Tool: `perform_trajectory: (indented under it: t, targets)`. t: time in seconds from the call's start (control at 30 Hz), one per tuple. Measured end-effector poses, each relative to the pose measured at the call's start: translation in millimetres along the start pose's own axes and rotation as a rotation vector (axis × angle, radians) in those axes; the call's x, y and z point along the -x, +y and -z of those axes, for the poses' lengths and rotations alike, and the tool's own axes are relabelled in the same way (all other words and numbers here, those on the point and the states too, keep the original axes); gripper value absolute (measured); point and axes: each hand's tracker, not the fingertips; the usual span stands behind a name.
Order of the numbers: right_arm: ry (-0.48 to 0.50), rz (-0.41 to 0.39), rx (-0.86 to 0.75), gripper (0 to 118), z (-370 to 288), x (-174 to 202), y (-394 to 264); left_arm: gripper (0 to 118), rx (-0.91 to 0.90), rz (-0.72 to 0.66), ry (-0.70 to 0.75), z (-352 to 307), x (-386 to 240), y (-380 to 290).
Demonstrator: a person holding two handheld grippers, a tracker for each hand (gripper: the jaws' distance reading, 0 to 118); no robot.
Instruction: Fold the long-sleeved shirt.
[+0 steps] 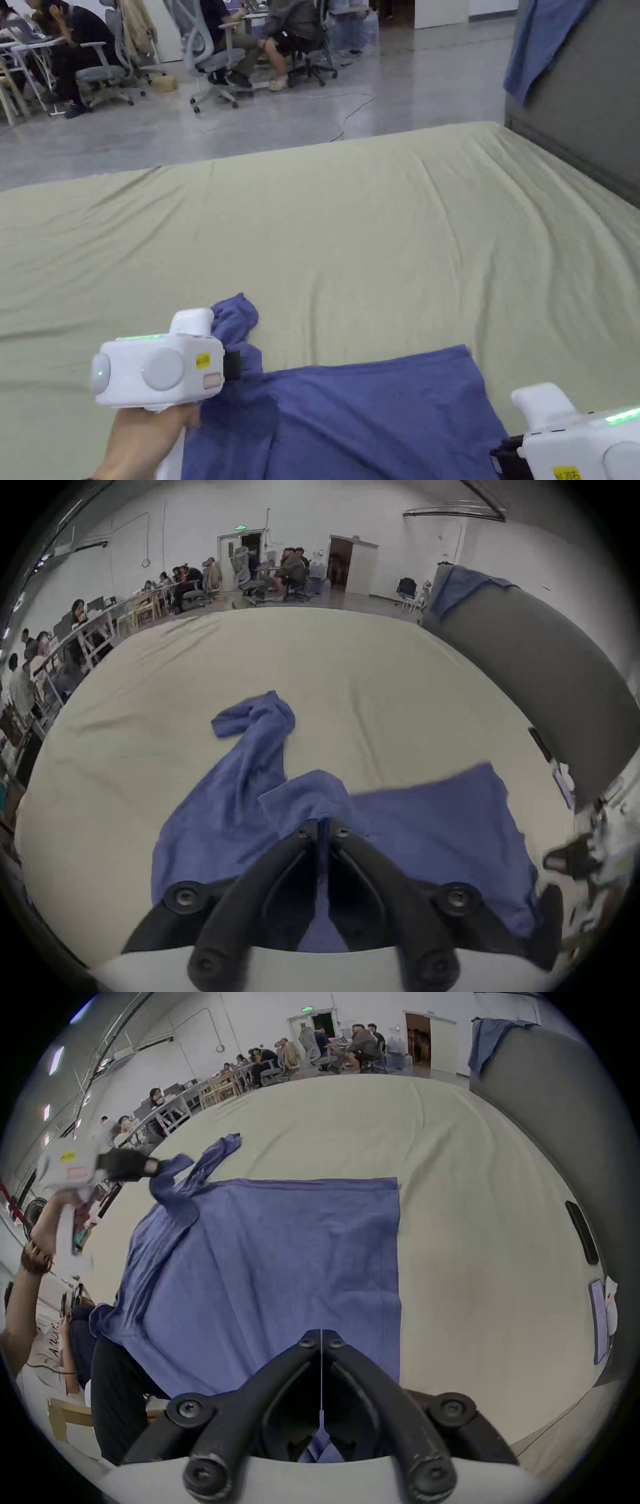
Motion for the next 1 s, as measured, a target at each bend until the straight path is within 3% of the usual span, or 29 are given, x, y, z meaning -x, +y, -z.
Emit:
perform_trajectory:
  t: [0.13,0.23,0.4,0.43,0.5,0.53,0.57,0.7,0.73,0.77,0.8,0.83,0.97,1.0]
  targets:
    - [0.006,-0.004,-0.001,0,-2.1,5.2,-2.1,1,0.168,0.058,-0.019,-47.8,-1.6,-59.0]
    - [0.014,-0.008,-0.002,0,-3.5,12.0,-3.2,1,0.316,0.064,-0.028,-47.0,4.4,-107.8]
    - [0.032,-0.022,-0.019,0,-11.9,20.6,-3.7,2,0.305,-0.021,0.0,-30.9,20.3,-150.0]
    - [0.034,-0.022,-0.023,0,-13.7,20.5,-3.7,22,0.274,-0.057,-0.013,-35.3,22.1,-147.2]
    - [0.03,-0.018,-0.031,0,-16.7,20.6,-3.7,102,0.254,-0.086,-0.057,-44.5,20.4,-136.0]
    - [0.03,-0.018,-0.034,0,-17.2,19.2,-3.4,117,0.246,-0.074,-0.054,-50.5,19.9,-129.4]
    - [0.03,-0.018,-0.036,0,-17.3,18.6,-3.4,113,0.114,-0.073,-0.042,-65.1,19.1,-114.1]
    - [0.031,-0.017,-0.035,0,-16.3,17.2,-3.2,111,0.036,0.004,0.056,-82.7,11.9,-62.9]
    - [0.03,-0.017,-0.032,0,-15.2,16.8,-3.4,93,0.025,0.006,0.096,-75.6,21.6,-74.7]
    - [0.029,-0.019,-0.029,0,-14.4,16.6,-3.6,55,0.02,0.014,0.122,-73.5,25.2,-68.7]
    - [0.027,-0.022,-0.026,0,-12.1,15.8,-3.7,7,0.017,0.028,0.13,-69.3,29.4,-61.5]
    - [0.026,-0.025,-0.023,0,-10.7,15.4,-3.8,0,0.027,0.04,0.16,-60.3,34.5,-56.1]
    - [0.032,-0.028,-0.009,0,-5.9,13.4,-2.5,2,0.023,0.003,0.212,-23.8,59.8,-49.4]
    - [0.034,-0.028,-0.008,0,-5.3,13.1,-2.0,30,-0.004,-0.043,0.216,-16.3,69.4,-42.2]
